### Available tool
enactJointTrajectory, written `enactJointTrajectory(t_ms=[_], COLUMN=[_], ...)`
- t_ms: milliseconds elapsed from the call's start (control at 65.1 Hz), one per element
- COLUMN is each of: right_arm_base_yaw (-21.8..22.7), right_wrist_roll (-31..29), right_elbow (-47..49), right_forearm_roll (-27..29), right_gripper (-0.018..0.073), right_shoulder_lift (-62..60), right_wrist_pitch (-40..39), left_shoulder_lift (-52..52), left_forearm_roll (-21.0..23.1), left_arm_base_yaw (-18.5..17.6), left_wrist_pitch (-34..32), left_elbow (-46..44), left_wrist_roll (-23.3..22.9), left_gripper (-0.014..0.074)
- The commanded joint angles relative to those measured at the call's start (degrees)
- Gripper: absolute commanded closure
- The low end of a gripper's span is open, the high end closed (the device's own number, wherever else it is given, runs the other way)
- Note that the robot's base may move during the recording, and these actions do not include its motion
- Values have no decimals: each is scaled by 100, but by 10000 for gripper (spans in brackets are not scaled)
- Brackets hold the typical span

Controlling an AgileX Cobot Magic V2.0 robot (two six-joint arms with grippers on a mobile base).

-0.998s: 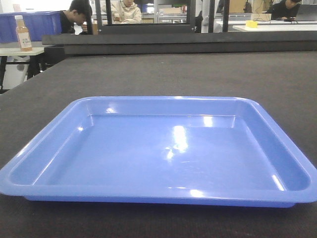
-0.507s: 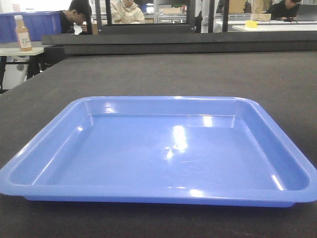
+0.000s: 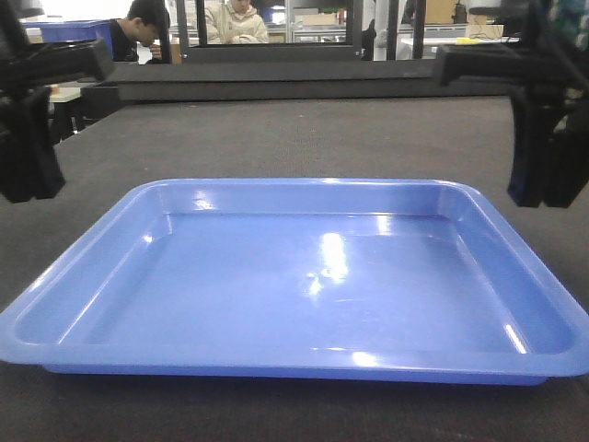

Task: Grab blue tray and place on right shelf
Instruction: 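Lower both grippers onto the opposite side rims of the blue tray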

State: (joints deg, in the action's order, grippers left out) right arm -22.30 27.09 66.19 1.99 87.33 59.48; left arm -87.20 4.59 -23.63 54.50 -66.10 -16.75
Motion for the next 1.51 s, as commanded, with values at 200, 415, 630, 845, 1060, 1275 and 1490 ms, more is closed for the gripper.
enactJointTrajectory(t_ms=[200,415,630,845,1060,1275,1490], right_arm_base_yaw=[7,88,253,248,248,225,225], right_wrist_roll=[167,167,133,142,199,315,319], right_elbow=[190,190,190,190,190,190,190], right_forearm_roll=[21,9,9,66,66,78,78], right_gripper=[503,503,207,34,34,44,44], right_shoulder_lift=[276,291,291,295,353,714,771], right_wrist_pitch=[-121,-251,-208,-388,-413,-430,-560], left_shoulder_lift=[-54,-90,-90,-230,-763,-841,-1037], left_forearm_roll=[203,190,43,-175,-38,-61,-70], left_arm_base_yaw=[-49,-266,-383,-383,-360,-319,-319], left_wrist_pitch=[-298,-605,-688,-443,-371,-409,-420], left_elbow=[-337,-337,-337,-350,-383,-394,-406], left_wrist_roll=[-78,5,-20,-72,-271,-282,-282], left_gripper=[639,529,238,241,258,269,269])
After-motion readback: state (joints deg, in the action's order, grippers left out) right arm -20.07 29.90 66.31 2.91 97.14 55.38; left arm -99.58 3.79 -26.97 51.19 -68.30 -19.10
